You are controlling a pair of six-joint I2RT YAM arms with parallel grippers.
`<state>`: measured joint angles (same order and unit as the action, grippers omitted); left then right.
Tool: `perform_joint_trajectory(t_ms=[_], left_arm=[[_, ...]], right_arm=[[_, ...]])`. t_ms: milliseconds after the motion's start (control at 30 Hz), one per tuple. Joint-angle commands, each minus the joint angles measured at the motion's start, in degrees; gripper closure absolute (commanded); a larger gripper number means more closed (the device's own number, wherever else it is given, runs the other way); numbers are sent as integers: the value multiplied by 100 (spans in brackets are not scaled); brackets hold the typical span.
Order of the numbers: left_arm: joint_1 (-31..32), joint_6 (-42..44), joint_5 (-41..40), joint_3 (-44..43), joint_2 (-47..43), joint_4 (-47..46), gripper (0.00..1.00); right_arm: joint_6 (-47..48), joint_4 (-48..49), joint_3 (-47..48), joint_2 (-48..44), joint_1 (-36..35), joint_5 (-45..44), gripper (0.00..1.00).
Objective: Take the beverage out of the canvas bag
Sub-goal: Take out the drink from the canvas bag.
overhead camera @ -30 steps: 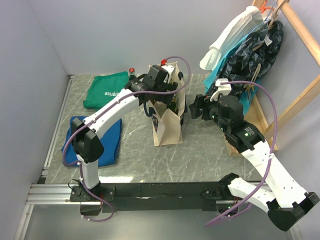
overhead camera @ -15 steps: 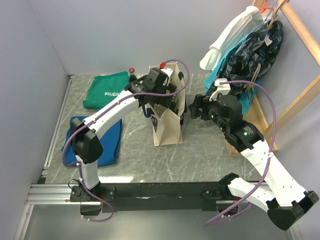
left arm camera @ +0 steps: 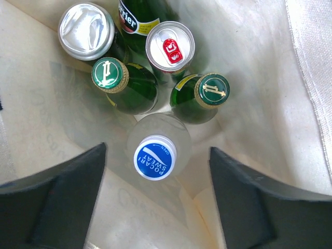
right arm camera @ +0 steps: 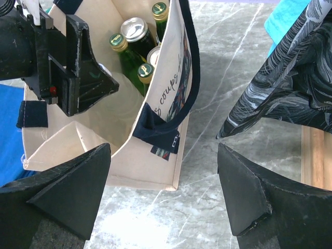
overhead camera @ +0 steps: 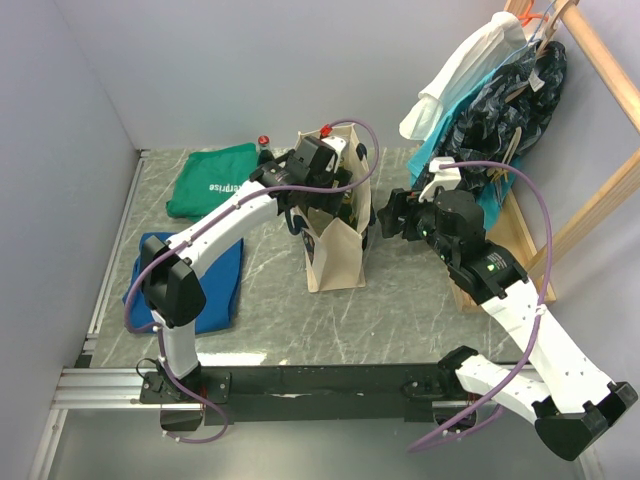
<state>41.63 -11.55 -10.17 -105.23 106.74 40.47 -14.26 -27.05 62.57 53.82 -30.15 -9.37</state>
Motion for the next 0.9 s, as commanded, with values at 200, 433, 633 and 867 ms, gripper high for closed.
perform_joint_trajectory(t_ms=[200,433,633,867], left_arm=[[-23,-66,130,-191,-4,5,34],[-23,-49,103,-226,49,14,47],[-14,-67,95,-287,128,75,38],[-14,-49,60,-296,216,111,40]], right_arm=[[2,156,36,-3,-26,40,11],[2,156,28,40,-26,-21,11],[11,156,36,84,-17,-21,11],[11,165,36,146,-17,-22,11]])
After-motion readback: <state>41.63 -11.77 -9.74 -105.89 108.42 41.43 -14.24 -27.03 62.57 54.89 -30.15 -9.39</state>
